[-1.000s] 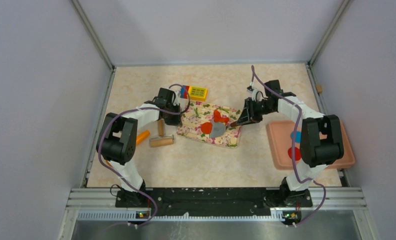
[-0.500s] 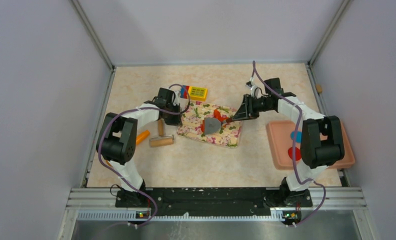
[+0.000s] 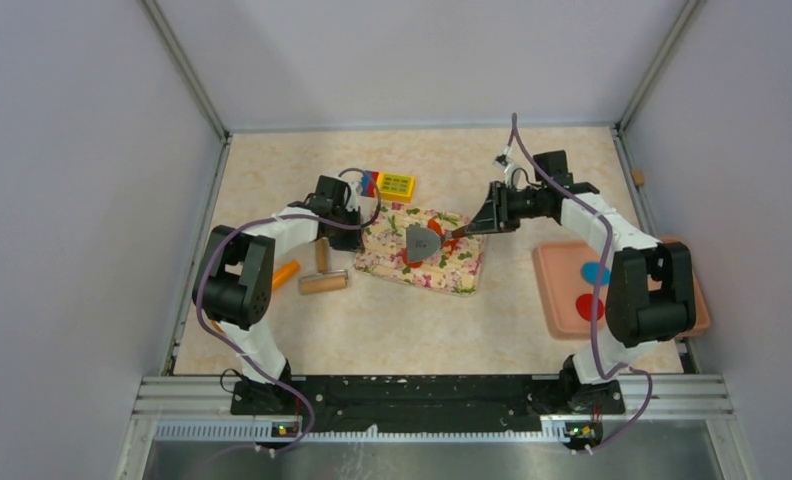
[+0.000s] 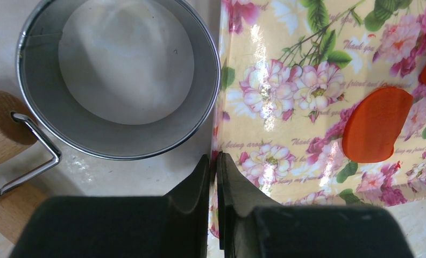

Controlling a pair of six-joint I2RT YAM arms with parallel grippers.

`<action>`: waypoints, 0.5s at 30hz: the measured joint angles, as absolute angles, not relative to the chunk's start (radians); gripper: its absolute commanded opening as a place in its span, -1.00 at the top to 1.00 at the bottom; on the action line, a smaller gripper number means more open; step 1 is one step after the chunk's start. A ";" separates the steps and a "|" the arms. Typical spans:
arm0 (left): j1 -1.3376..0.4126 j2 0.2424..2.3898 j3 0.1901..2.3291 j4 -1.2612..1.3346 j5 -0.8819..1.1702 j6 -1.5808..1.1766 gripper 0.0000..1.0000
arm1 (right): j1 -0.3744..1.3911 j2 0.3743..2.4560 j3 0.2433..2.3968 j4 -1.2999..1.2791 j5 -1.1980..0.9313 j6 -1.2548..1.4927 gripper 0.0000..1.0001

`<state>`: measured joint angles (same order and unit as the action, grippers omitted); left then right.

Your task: Roll out the dumpling wrappers from the dough

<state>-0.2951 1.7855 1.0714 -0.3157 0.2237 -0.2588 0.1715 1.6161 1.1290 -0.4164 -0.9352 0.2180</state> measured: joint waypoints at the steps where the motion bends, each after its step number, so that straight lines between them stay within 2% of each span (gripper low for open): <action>1: -0.295 1.785 1.071 -0.316 0.224 -0.259 0.78 | 0.171 1.616 1.135 -0.444 -0.915 0.195 1.00; 8: -0.293 1.785 1.071 -0.316 0.229 -0.259 0.78 | 0.167 1.578 1.138 -0.600 -0.792 0.078 1.00; 15: -0.290 1.785 1.071 -0.316 0.235 -0.259 0.79 | 0.167 1.551 1.126 -0.643 -0.725 0.049 1.00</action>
<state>-0.2901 1.7855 1.0714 -0.3157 0.2352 -0.2588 0.1673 1.5505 1.1255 -0.6430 -0.7254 0.0486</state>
